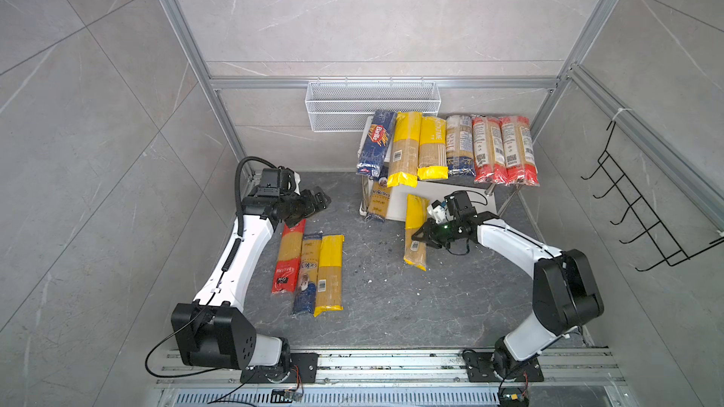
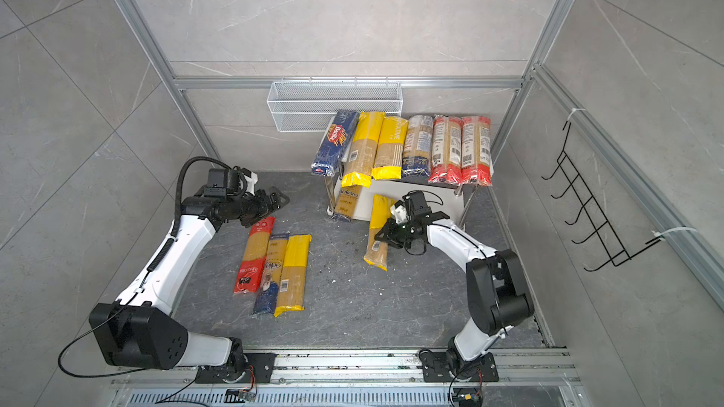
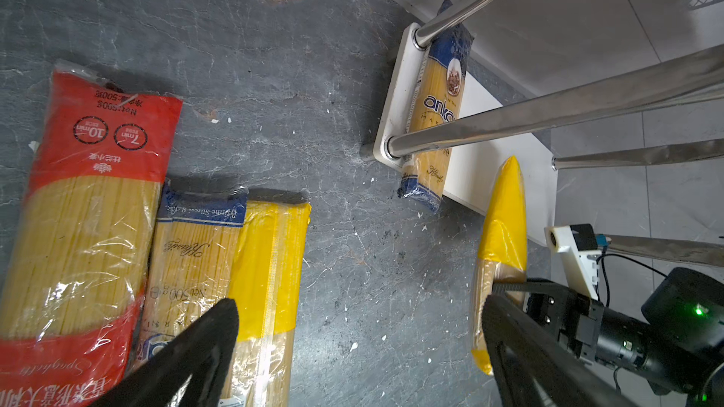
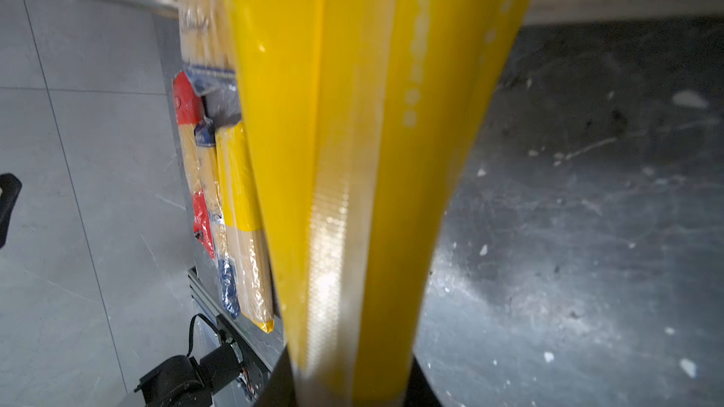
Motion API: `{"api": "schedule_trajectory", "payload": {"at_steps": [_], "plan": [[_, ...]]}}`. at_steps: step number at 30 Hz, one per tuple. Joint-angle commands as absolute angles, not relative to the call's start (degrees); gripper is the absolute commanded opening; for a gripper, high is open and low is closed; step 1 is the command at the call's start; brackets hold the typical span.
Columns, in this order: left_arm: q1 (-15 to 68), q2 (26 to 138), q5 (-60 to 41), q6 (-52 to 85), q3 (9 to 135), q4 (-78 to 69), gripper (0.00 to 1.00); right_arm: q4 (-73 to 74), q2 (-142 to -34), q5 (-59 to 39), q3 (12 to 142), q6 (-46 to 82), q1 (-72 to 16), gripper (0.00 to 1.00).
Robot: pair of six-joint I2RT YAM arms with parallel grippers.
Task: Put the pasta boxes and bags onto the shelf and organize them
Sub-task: 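Carry the yellow pack to the lower shelf and stand it upright, then open the right gripper and withdraw it from the shelf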
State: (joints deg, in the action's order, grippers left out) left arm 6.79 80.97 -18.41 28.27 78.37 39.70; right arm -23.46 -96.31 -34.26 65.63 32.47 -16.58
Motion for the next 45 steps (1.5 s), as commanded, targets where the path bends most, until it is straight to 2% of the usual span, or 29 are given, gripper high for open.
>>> {"api": "schedule_trajectory", "payload": {"at_steps": [1,10,23,26,29,35,38,45], "plan": [[6.94,81.64,-17.24,26.76,81.56,40.96,1.0,-17.36,-98.57,-39.6,71.4,29.26,-14.88,0.0],[6.94,83.63,-15.38,26.15,84.87,43.28,1.0,-11.96,-108.58,-43.34,79.89,31.77,-10.34,0.0],[6.93,87.04,-13.56,23.37,90.25,45.93,1.0,-10.36,-121.93,-45.26,94.29,36.88,-10.11,0.01],[6.86,87.95,-13.2,21.97,91.7,46.89,1.0,-11.46,-124.06,-45.43,96.82,37.38,-10.22,0.13],[6.77,88.68,-13.05,20.84,92.48,47.58,1.0,-11.43,-125.94,-46.24,98.71,38.76,-10.37,0.34],[4.76,88.59,-15.18,20.6,91.78,46.67,1.0,-12.42,-126.24,-45.12,98.62,39.74,-10.81,0.51],[3.6,88.12,-16.33,20.48,90.67,46.45,1.0,-13.23,-125.42,-44.76,97.36,39.48,-10.81,0.55],[2.09,86.76,-18.14,20.47,87.51,44.79,1.0,-15.09,-121.95,-43.29,93.66,38.44,-11.23,0.56]]}}
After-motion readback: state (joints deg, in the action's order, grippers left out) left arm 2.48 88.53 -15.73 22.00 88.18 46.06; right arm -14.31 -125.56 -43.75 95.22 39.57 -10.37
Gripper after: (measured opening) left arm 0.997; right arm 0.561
